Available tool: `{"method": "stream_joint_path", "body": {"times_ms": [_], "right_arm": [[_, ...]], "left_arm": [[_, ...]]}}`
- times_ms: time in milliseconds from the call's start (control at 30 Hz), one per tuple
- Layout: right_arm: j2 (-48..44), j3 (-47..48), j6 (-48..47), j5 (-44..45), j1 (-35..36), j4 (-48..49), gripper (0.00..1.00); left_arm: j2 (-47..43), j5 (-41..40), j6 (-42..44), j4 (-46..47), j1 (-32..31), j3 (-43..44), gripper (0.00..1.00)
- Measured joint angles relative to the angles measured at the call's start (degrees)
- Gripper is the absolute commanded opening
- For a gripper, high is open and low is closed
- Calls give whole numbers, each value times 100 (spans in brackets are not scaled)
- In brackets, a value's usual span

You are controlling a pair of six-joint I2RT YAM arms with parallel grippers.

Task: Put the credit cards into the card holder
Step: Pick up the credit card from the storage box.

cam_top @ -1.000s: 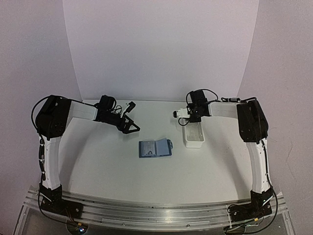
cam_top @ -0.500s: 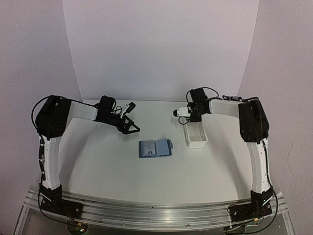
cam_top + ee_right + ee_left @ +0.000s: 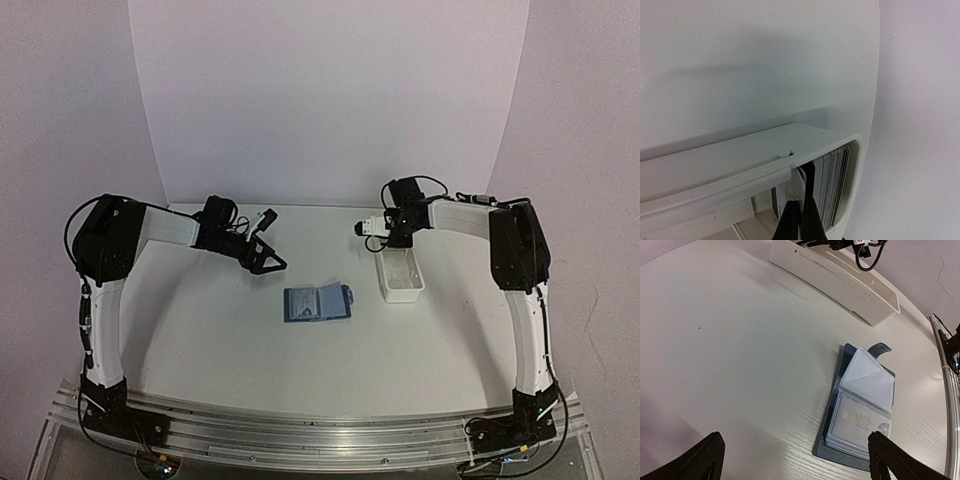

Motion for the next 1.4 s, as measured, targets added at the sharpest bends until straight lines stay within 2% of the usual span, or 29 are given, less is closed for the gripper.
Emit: {"method": "stream_joint_path", "body": {"times_ms": [633, 933, 1400], "right_arm": [[0, 603, 437, -164, -11, -892, 0], [0, 914, 881, -520, -118, -1279, 0], [13, 1182, 1067, -579, -120, -1482, 1]], "left_arm": [[0, 66, -2, -11, 0, -66, 99], [0, 151, -2, -15, 0, -66, 100], [0, 168, -2, -11, 0, -83, 99]]}}
